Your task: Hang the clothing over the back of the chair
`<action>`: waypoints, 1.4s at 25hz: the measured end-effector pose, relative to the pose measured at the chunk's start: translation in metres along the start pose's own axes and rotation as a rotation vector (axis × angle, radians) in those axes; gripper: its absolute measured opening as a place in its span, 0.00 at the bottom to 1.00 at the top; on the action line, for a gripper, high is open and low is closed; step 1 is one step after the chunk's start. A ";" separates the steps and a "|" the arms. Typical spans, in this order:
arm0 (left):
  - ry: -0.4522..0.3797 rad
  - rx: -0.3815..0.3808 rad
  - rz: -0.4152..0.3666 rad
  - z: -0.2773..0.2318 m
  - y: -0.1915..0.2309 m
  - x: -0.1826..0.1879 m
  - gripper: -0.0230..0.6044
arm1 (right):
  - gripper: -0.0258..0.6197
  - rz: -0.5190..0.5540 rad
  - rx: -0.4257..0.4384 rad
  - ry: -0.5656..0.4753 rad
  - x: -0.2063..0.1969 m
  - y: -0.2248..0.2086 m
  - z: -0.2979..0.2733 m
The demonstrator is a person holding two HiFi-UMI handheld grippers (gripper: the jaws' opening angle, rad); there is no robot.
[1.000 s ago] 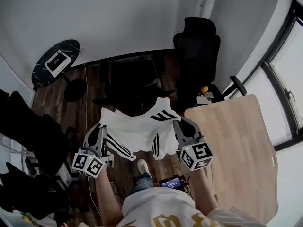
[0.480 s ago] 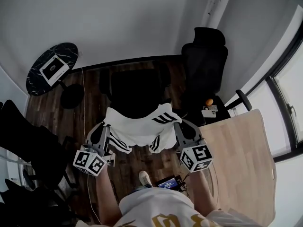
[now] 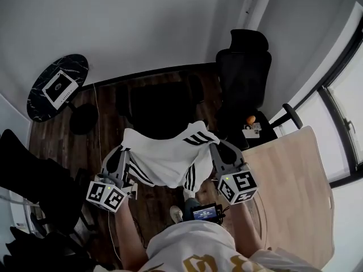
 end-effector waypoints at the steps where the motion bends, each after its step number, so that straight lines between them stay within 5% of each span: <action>1: -0.001 0.003 0.000 0.001 0.001 -0.001 0.09 | 0.10 0.003 0.004 0.002 -0.001 0.001 -0.001; 18: -0.006 0.052 -0.020 0.006 0.012 0.008 0.09 | 0.10 -0.004 0.065 -0.057 0.010 0.000 -0.014; 35: -0.072 0.006 -0.085 -0.008 0.007 0.059 0.09 | 0.10 -0.012 0.042 -0.172 0.056 -0.003 -0.010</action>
Point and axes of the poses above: the fingertips, and each gripper's own axes: z backward along the fingers, y to its left, x out of its top, the point moved 6 cm from there along z, backward along the fingers, and after that the axes turned 8 degrees about y, right-handed, at the moved point
